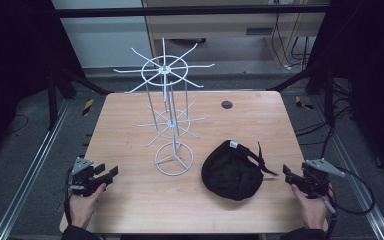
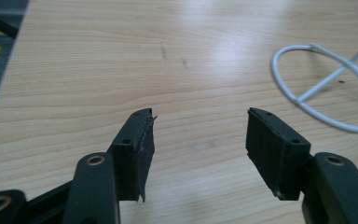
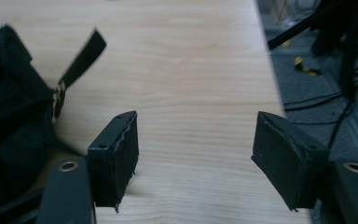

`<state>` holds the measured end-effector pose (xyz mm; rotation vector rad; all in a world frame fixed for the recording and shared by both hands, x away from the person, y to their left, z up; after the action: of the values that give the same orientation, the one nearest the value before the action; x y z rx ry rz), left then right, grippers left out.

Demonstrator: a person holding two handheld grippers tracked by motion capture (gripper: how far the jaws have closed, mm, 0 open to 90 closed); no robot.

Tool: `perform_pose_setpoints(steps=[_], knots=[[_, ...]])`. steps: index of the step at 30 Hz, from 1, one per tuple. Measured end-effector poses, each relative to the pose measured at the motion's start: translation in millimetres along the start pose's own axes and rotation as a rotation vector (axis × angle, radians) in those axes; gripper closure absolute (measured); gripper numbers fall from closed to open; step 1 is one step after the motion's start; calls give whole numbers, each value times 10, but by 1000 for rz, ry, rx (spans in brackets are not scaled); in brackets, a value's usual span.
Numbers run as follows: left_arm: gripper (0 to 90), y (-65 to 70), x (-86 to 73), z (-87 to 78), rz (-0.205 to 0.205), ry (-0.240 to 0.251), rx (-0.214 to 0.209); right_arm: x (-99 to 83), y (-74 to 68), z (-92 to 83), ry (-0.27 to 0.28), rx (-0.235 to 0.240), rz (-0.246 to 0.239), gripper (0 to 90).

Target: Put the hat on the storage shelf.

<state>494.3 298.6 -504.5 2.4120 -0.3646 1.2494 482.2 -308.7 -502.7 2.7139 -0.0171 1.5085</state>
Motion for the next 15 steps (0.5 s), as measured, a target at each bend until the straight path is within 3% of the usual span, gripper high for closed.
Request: perform_pose_setpoints(steps=[7,15], knots=[[426,281,13,7,17,4,-54,70,27,-148,48,33,29,359],[435,578,33,30,63,1,-109,199,-168,-285,71,116,5,410]])
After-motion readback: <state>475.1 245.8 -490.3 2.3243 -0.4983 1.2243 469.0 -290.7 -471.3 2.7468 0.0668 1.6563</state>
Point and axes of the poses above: each handheld gripper's, and its own axes: z roughly forward along the jaws, x roughly out of its top, y roughly to its right, the point moved 7 cm from there along z, roughly forward along the jaws, and after that the axes turned 8 degrees about -x, right-handed, at the moved point
